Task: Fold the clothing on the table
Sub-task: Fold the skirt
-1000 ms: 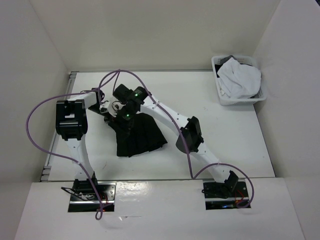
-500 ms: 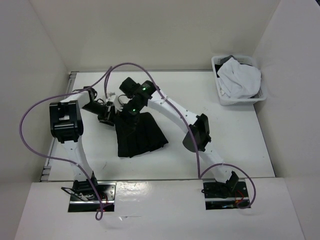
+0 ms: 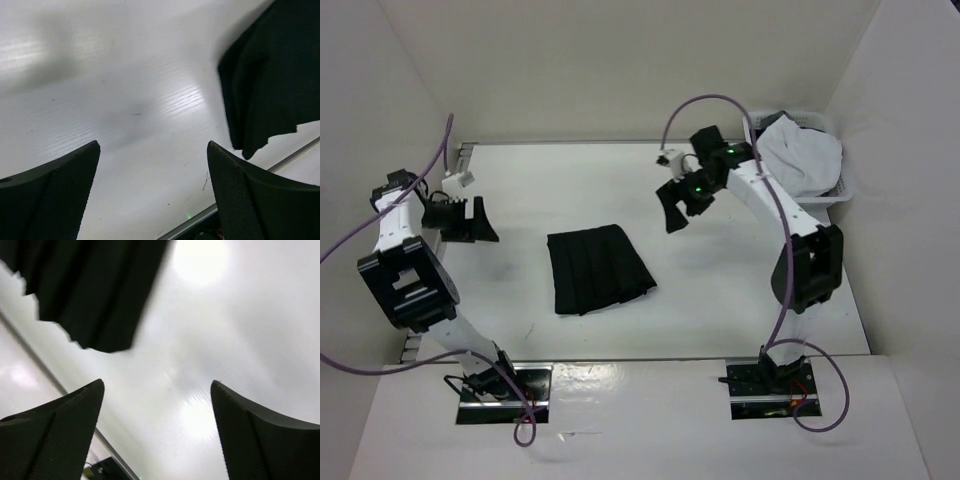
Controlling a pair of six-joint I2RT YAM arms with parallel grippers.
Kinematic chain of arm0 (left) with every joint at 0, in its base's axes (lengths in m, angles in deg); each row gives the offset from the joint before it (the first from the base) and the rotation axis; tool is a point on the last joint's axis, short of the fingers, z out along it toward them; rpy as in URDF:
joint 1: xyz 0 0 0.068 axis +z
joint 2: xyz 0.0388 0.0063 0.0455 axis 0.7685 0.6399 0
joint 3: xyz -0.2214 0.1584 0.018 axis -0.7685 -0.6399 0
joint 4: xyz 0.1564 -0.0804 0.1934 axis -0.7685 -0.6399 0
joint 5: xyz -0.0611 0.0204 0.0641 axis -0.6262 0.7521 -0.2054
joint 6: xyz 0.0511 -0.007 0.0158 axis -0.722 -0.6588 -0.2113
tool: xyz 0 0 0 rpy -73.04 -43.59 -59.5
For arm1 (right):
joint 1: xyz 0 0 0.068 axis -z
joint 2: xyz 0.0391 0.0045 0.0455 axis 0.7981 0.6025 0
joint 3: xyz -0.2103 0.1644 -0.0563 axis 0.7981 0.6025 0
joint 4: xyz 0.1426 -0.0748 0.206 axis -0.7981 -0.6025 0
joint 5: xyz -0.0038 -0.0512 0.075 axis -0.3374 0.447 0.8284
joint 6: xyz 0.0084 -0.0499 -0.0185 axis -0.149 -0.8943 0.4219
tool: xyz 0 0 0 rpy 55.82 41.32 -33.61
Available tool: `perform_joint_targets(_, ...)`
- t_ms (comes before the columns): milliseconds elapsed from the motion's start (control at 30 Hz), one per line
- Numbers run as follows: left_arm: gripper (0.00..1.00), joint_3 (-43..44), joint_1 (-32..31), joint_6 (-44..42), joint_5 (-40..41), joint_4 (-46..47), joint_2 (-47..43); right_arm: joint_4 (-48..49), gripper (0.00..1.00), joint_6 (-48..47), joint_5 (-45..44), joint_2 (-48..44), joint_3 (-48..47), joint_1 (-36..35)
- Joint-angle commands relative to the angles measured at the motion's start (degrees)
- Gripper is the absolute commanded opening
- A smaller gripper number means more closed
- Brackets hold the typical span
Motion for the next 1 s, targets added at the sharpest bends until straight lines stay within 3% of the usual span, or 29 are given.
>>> perform_joint_targets(0,0.94,3.03,-4.4,-0.32,-6.8,-3.88,-10.33,9.01,0.93,2.35,-2.64,-9.74,7.01,5.03)
perform_joint_targets(100,0.98,5.14,-10.46,2.67,-10.05,-3.26,-14.48,10.16,0.97,2.36,-4.39,-12.49,13.08,6.36)
perform_joint_targets(267,0.99,6.29,-21.02,1.8,-15.06,-6.06,-12.66,12.8,0.97,2.36,-5.01,-17.24,21.0,9.6)
perform_joint_targets(467,0.99,6.98,-23.05,-11.46,-25.7,-16.42,-2.04,12.8,0.97,2.36,-3.69,-21.63,25.3,14.17)
perform_joint_targets(733,0.99,6.55,-30.86,-14.28,-26.94,-16.44,8.09,12.8,0.97,2.36,-3.17,-25.06,29.88,16.9)
perform_joint_targets(967,0.99,7.69,-31.4,-16.13,-28.17,-16.44,14.5,12.18,0.97,2.36,-2.55,-25.59,30.93,18.57)
